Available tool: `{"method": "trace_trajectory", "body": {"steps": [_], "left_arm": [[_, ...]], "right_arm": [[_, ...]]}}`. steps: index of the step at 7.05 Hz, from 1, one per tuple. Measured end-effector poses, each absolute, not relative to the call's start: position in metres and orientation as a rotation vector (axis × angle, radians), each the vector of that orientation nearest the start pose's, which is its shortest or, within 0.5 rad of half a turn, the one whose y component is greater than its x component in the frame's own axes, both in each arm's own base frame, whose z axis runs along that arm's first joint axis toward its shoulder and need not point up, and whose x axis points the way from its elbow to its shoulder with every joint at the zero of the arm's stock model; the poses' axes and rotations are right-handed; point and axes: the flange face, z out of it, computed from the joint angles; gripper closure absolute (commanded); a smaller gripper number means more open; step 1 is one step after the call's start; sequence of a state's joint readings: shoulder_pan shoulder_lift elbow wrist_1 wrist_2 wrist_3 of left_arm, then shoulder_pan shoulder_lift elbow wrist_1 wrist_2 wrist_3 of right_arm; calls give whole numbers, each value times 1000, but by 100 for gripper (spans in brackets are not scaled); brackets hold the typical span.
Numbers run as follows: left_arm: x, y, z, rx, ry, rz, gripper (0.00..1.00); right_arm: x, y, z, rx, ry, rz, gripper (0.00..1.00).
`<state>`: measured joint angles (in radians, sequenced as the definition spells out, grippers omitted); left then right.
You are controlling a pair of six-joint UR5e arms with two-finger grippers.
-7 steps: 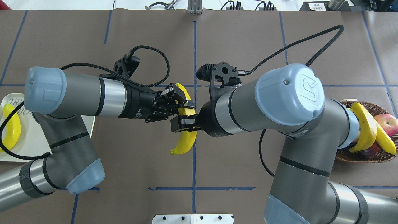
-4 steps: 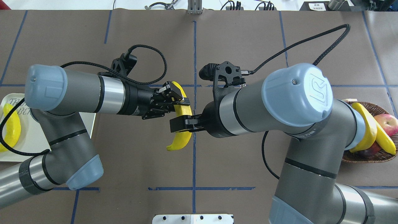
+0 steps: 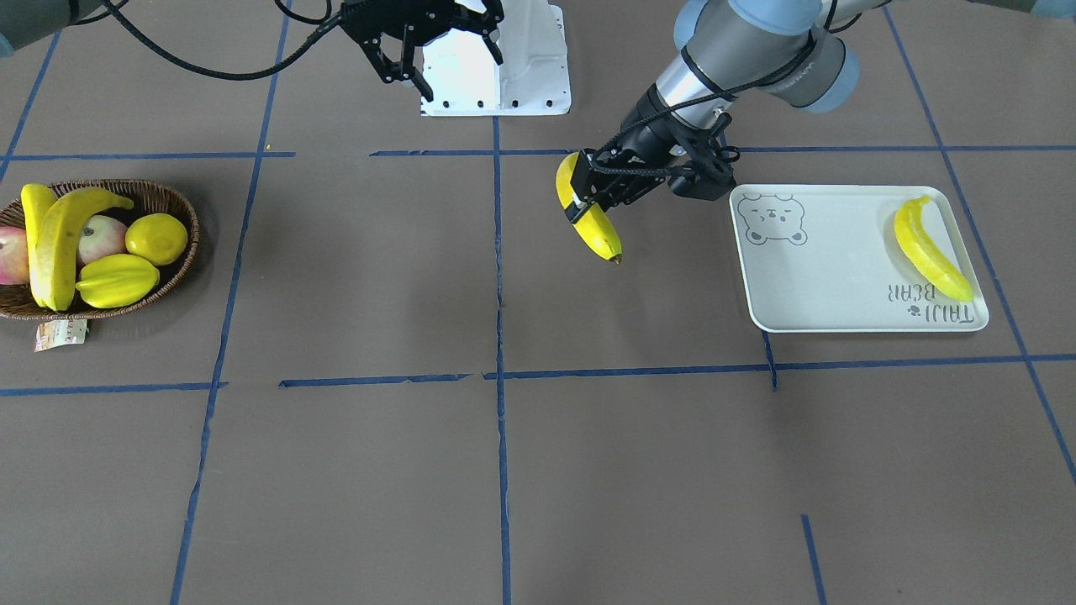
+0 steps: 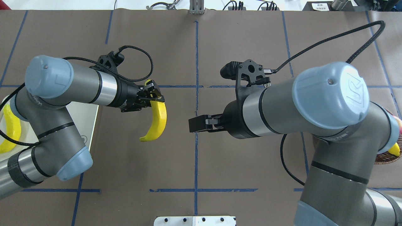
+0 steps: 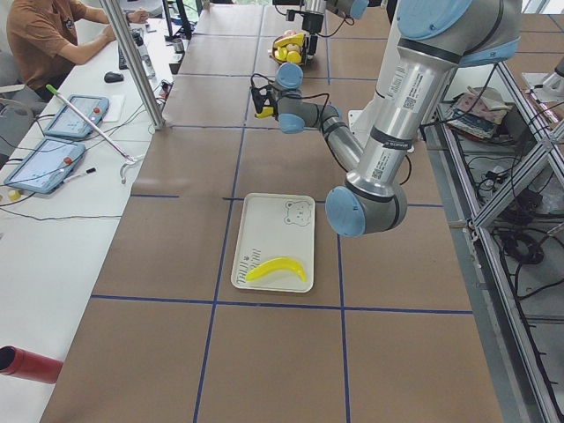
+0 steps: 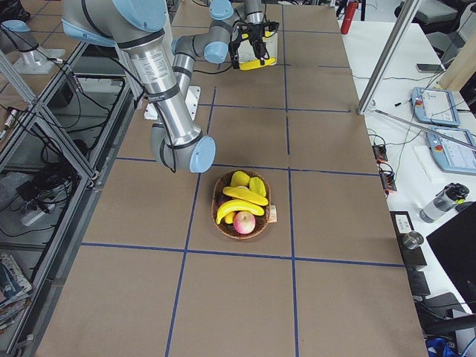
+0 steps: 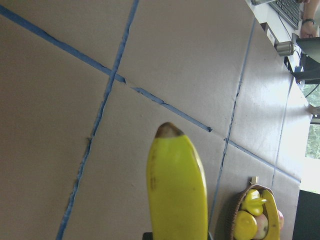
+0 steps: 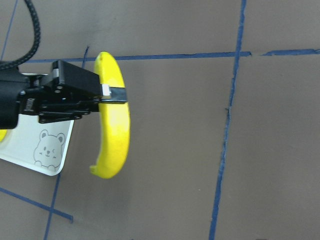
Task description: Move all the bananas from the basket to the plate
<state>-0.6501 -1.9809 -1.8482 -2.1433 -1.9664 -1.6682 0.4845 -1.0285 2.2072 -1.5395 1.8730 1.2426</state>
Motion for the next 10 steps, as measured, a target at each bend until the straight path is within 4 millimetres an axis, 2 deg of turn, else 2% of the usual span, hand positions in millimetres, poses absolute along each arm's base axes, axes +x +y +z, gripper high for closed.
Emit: {"method": "trace_trajectory", "body": {"steps": [3,4,7,10], "left_arm": [[365,-440,314,27,997,-364,100],[348,-441,346,29,909,-338,100],[299,-456,433,26,751,-321,100],[280,-465,501,-27,641,-377,100]], "right_arm": [[-378,-334,152,215,-1113,-1,0],[-376,-336,161,212,-1095,6,0],[-375,-339,173,209,-1067,21,0],[-376,-339,174,208,-1063,26,0]]}}
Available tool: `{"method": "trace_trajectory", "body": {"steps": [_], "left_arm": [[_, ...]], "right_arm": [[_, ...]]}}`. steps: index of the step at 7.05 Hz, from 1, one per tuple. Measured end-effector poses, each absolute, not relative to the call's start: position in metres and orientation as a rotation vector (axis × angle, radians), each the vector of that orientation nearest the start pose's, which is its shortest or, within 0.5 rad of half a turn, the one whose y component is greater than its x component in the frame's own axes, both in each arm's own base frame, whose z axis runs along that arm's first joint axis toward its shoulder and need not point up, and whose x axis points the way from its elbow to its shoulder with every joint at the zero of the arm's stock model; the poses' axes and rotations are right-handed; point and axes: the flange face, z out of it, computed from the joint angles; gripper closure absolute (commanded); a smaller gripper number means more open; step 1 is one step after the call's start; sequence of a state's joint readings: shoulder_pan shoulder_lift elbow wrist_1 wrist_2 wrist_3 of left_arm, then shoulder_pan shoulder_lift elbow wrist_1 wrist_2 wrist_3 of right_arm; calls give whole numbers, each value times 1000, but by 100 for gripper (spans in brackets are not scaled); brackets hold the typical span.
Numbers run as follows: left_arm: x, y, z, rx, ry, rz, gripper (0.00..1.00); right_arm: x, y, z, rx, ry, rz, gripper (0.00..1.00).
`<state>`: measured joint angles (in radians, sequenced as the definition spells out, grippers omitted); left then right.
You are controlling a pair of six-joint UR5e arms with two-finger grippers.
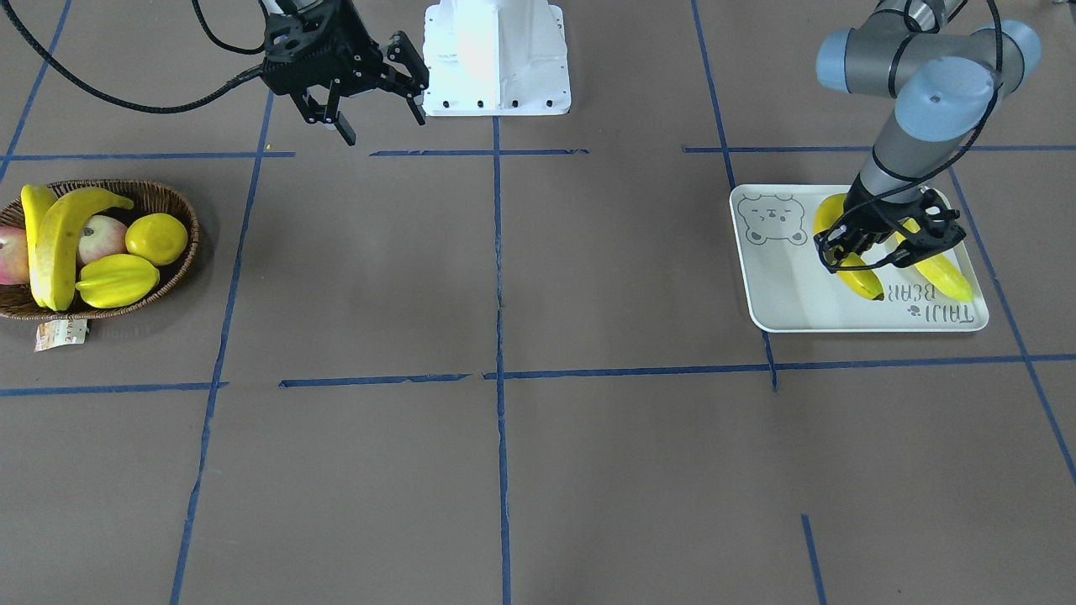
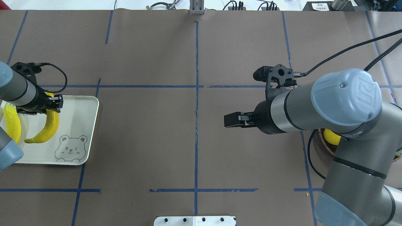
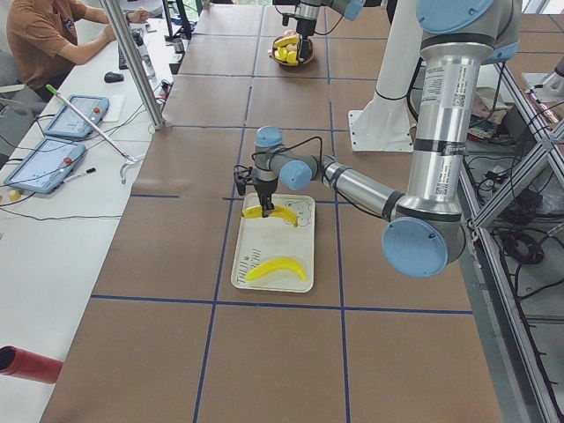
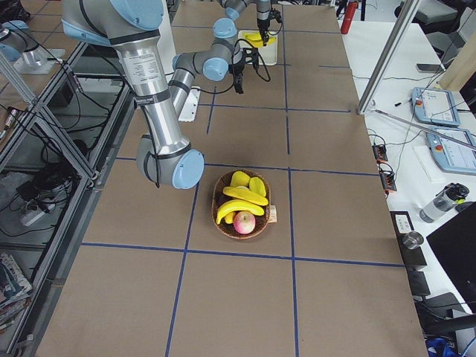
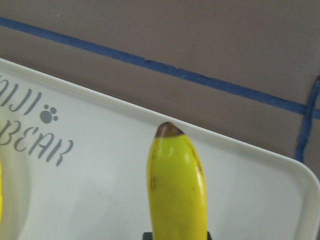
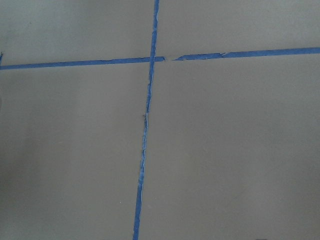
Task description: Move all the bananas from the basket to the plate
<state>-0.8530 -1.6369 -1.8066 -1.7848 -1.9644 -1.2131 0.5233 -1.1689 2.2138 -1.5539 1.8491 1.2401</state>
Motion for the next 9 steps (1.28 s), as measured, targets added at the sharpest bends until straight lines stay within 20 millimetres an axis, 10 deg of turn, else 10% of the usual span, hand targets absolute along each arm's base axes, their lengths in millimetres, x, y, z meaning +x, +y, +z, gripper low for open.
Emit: {"method": "trace_trajectory", "body": {"steps": [3,4,5,9], "left_arm": [[267,-476,548,-69,569,-428,93],[266,-476,557,-79,554,-435,13],[265,-476,562,-85,547,-438,1],[256,-475,544,-63,580,-438,1]], "right_arm": [[-377,-339,172,209,-1066,25,0],[-376,-339,172,211,-1066,26,0],[-376,-339,172,212,-1066,27,0],[-373,-341,174,214,-1061,33,0]]}}
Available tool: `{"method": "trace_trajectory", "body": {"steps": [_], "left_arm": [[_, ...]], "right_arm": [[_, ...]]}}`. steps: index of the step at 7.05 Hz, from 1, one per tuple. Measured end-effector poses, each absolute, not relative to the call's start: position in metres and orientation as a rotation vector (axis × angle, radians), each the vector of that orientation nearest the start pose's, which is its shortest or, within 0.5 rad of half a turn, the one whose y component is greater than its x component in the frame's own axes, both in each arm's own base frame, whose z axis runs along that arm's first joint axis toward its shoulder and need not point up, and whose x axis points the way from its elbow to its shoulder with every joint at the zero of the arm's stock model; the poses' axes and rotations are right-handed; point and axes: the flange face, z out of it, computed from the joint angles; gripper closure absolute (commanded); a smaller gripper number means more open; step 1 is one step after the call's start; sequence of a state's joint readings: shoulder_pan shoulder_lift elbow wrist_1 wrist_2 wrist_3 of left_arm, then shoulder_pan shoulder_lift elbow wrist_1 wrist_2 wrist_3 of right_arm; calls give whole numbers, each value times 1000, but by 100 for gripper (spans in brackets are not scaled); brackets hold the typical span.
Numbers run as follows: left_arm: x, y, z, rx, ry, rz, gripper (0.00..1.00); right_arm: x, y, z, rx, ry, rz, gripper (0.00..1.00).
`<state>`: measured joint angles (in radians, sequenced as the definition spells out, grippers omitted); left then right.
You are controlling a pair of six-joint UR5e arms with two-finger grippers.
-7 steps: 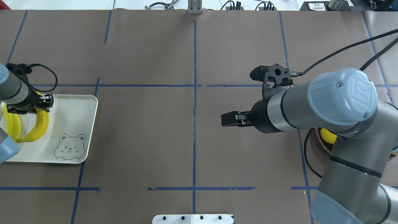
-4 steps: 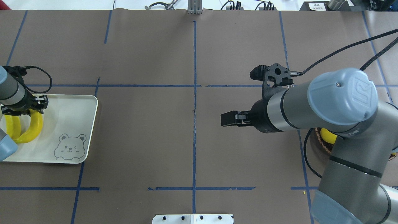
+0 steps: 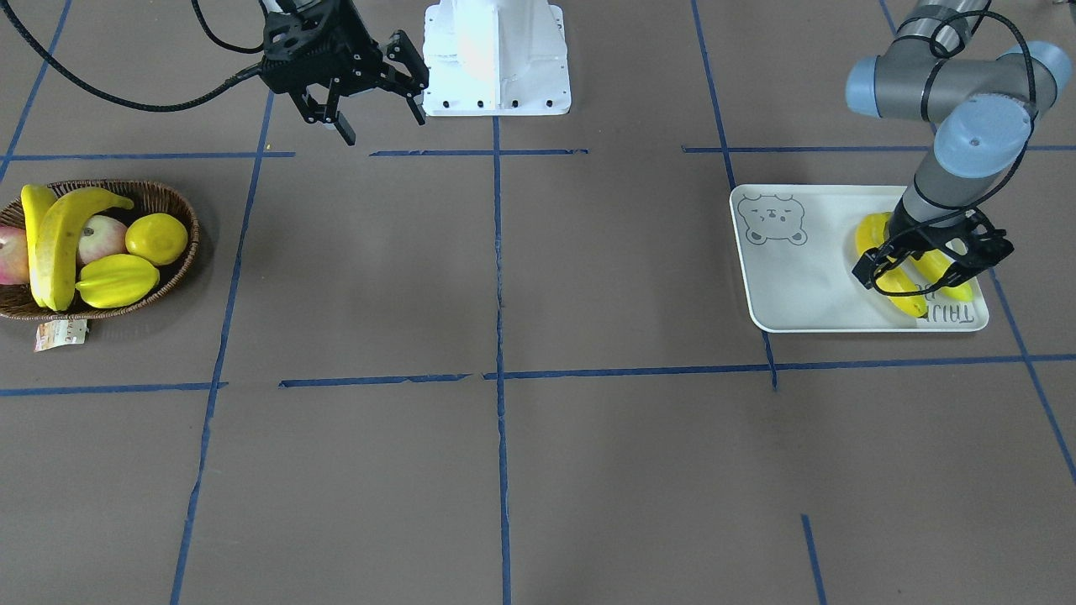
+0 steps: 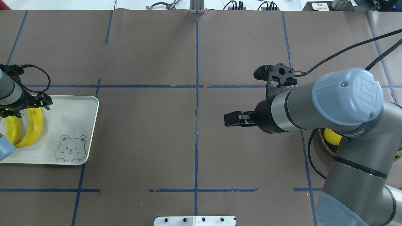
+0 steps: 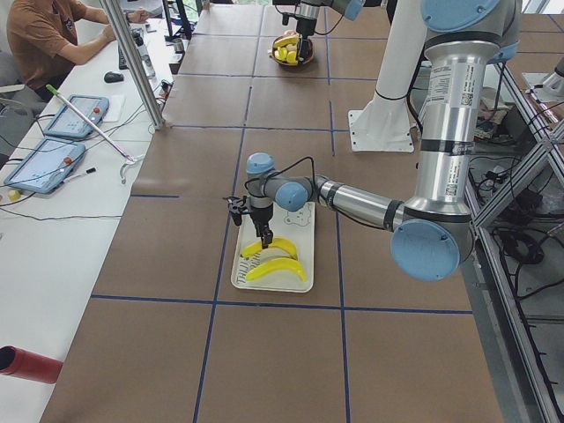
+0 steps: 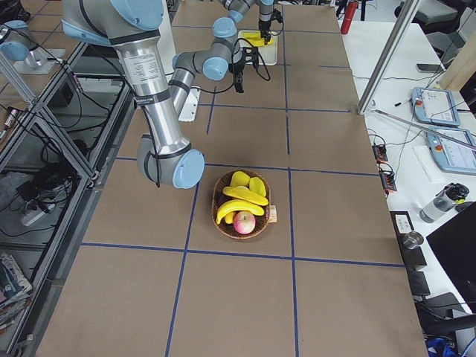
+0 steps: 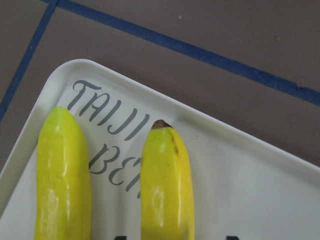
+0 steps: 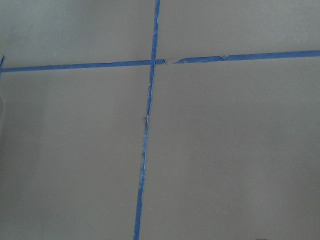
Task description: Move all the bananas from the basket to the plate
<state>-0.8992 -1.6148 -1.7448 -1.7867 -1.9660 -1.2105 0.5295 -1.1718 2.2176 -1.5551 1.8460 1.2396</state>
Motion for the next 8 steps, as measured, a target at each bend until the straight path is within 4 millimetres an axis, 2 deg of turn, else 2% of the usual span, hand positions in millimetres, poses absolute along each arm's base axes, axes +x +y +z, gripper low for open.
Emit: {"method": "trace_trajectory", "body": {"steps": [1,2,4,6,8], "left_arm": [[253,-473,523,-41,613,-430,0],[251,-470,496,-12,652,-419,0],[251,-467,453,36,722,-398,0],[256,-466,423,41,786,-372,0],[261,-467,400,52,827,-358,0]], "right_arm": [[-367,-343,181,212,-1049,42,0],[-354,-344,196,209,-1025,57,0],[-315,-336,239,192,-961,86,0],[-282,-334,268,170,-912,144,0],[-243,-346,308,107,-846,253,0]]}}
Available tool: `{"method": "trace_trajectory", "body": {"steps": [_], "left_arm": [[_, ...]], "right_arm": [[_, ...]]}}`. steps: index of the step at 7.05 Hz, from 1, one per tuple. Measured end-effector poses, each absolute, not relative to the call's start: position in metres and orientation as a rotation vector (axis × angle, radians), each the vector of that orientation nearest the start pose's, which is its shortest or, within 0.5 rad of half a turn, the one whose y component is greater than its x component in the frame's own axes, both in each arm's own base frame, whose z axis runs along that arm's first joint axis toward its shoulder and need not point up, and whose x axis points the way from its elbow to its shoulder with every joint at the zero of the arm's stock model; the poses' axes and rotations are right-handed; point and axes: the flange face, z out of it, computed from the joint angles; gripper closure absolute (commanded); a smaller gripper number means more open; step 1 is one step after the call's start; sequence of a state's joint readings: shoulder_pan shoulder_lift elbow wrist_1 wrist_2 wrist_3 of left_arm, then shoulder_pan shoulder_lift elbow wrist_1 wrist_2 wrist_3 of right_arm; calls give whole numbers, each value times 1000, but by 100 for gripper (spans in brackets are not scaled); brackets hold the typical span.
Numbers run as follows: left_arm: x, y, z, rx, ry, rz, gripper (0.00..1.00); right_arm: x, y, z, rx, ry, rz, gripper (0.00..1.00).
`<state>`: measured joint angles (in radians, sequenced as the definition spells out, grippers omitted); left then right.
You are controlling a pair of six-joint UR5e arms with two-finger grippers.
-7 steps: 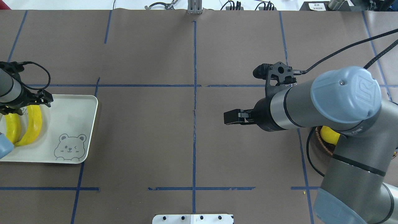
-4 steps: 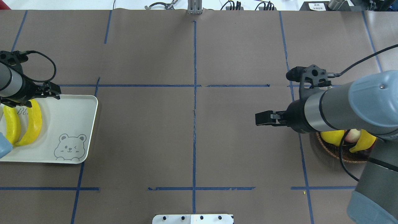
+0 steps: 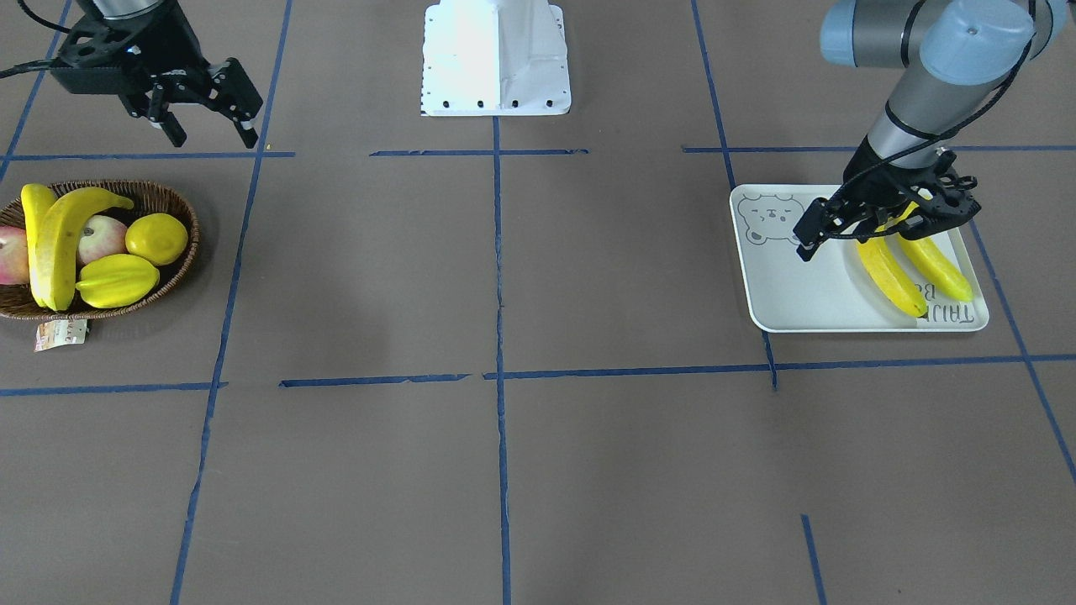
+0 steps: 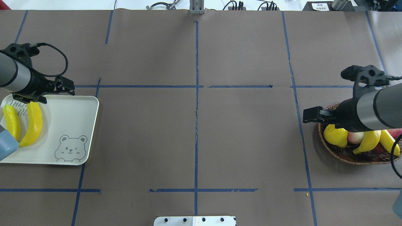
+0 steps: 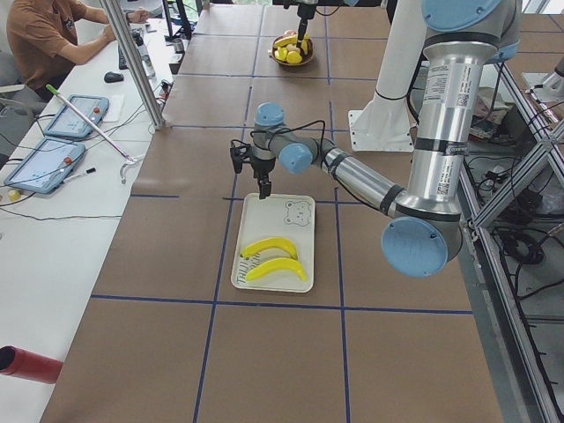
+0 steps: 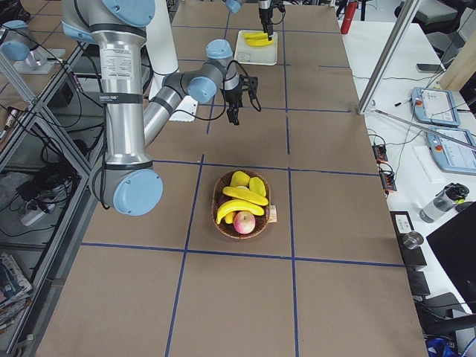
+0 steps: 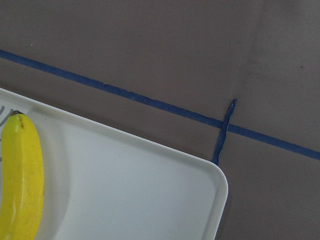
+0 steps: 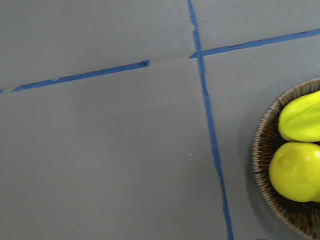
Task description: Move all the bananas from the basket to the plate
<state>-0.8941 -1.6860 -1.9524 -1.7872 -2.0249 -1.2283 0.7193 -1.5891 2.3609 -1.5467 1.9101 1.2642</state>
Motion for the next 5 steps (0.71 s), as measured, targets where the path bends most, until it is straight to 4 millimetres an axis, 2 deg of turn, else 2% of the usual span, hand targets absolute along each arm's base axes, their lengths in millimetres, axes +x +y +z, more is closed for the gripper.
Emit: {"method": "trace_trajectory", "body": {"steps": [2,3,5], "left_arm": [[262,-466,378,76,862,-344,0],[263,-466,369,83,877,-344,0],[267,-468,359,85,892,-351,0]], "right_arm": [[-205,-362,337,28,-834,314,0],[-193,-366,353,3,-819,330,0],[-168,-368,398,16,-819,309,0]]}}
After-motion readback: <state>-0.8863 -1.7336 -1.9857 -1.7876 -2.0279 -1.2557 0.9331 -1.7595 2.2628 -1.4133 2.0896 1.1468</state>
